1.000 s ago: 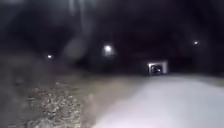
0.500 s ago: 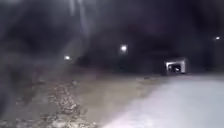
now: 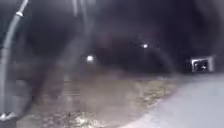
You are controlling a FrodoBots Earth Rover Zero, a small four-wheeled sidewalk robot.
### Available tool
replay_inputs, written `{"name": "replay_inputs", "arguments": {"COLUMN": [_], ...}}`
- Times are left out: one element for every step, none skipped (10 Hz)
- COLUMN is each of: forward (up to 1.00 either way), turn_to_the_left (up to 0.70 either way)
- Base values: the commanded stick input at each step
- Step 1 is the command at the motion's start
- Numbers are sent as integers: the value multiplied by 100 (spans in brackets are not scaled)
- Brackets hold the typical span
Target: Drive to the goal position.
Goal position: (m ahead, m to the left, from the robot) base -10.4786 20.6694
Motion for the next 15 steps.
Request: {"name": "replay_inputs", "arguments": {"forward": [0, 0, 0, 0, 0, 0, 0, 0, 0, 0, 0, 0, 0, 0, 0], "turn_to_the_left": [70, 70, 70, 70, 70, 70, 70, 70, 70, 70, 70, 70, 70, 70, 70]}}
